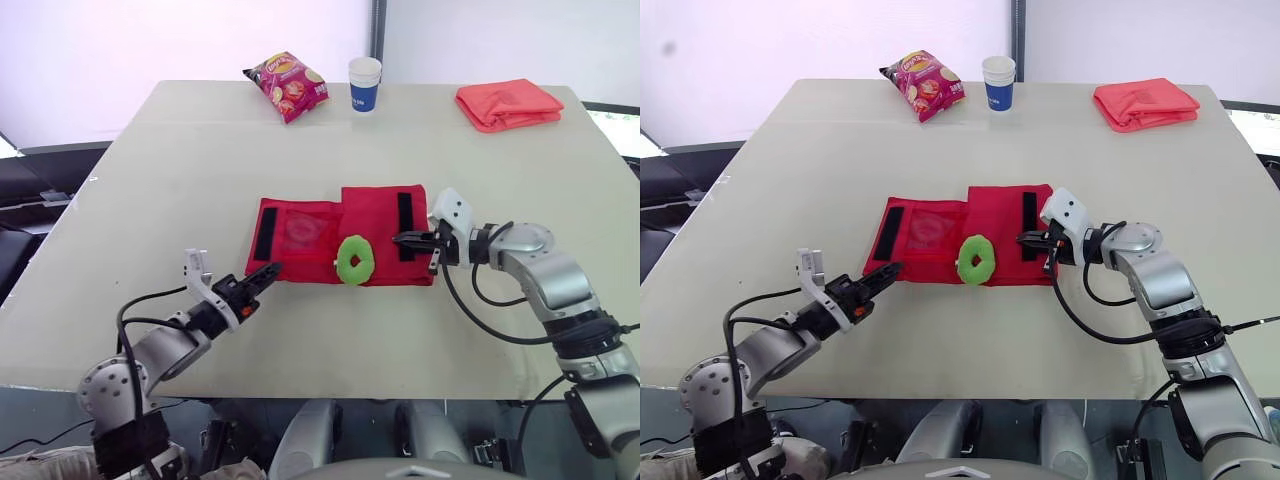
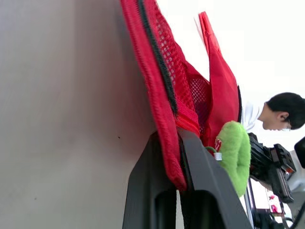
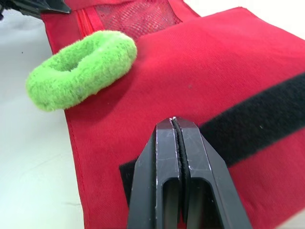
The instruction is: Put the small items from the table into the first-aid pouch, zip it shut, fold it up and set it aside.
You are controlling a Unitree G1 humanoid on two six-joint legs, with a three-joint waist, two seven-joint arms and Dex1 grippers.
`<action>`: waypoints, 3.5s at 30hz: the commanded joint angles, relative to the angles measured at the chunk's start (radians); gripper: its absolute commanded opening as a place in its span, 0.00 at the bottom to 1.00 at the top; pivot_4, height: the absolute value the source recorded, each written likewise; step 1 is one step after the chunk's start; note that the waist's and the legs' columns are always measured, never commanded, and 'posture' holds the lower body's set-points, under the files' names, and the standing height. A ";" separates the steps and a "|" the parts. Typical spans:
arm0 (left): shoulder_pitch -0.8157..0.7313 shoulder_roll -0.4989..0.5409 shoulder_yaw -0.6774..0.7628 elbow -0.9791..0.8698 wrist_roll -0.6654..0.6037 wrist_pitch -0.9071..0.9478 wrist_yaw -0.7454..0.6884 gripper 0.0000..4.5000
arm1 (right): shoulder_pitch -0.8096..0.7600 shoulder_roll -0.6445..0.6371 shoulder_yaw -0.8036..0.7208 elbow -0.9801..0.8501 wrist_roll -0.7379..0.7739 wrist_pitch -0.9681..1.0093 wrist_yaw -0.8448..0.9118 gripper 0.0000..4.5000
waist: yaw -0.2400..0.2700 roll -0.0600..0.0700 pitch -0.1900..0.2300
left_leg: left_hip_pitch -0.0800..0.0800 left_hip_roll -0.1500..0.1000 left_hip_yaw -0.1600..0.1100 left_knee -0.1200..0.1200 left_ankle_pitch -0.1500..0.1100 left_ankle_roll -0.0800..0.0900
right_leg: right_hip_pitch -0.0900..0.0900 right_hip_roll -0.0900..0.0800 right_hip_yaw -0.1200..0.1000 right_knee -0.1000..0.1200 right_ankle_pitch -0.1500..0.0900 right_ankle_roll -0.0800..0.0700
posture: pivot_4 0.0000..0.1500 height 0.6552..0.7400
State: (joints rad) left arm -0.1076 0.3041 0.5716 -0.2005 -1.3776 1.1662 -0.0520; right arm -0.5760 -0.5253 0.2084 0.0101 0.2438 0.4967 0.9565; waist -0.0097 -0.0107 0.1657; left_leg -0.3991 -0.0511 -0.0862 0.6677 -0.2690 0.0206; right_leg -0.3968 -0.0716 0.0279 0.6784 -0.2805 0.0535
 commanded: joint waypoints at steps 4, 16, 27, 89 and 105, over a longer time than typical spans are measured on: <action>-0.077 0.182 0.015 0.117 0.060 -0.074 -0.132 0.00 | -0.010 -0.015 -0.045 -0.063 0.005 0.013 -0.034 0.00 | -0.009 0.000 0.000 | 0.000 0.000 0.000 -0.001 0.000 0.000 | 0.000 0.001 0.000 0.000 0.000 0.000 | 1.00 1.00; -0.162 0.296 -0.058 0.192 0.119 -0.059 -0.269 0.00 | -0.013 0.085 -0.052 -0.030 0.022 0.006 -0.121 0.00 | -0.006 0.000 0.000 | 0.000 0.000 0.000 -0.002 0.000 0.000 | -0.001 0.001 0.000 0.000 0.000 0.000 | 1.00 1.00; -0.259 0.436 -0.137 0.269 0.242 -0.062 -0.457 0.00 | -0.068 0.117 0.024 0.192 -0.080 -0.088 -0.078 0.00 | -0.009 0.000 0.000 | 0.000 0.000 0.000 -0.002 0.000 0.000 | -0.002 0.002 -0.001 0.000 0.000 0.000 | 1.00 1.00; -0.831 -0.140 -0.466 0.586 0.810 -0.419 -0.597 0.18 | 0.183 0.165 -0.331 -0.596 -0.003 0.401 -0.502 0.00 | 0.001 0.000 0.001 | -0.003 -0.001 -0.002 0.001 0.001 -0.001 | -0.001 0.006 -0.002 0.001 0.000 0.000 | 1.00 1.00; -0.583 -0.205 -0.276 0.288 0.793 -0.672 -0.340 0.00 | 0.213 0.124 -0.312 -0.653 0.080 0.407 -0.531 0.00 | -0.007 0.000 0.001 | -0.003 0.000 0.000 0.001 0.001 -0.001 | -0.003 0.006 0.001 0.002 0.000 0.000 | 1.00 1.00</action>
State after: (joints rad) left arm -0.7017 0.0832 0.3034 0.1370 -0.6107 0.5180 -0.4259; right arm -0.3636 -0.3888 -0.0947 -0.5917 0.3007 0.9147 0.4145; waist -0.0166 -0.0110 0.1662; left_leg -0.4018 -0.0510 -0.0859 0.6682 -0.2677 0.0193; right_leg -0.3999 -0.0652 0.0291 0.6801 -0.2803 0.0540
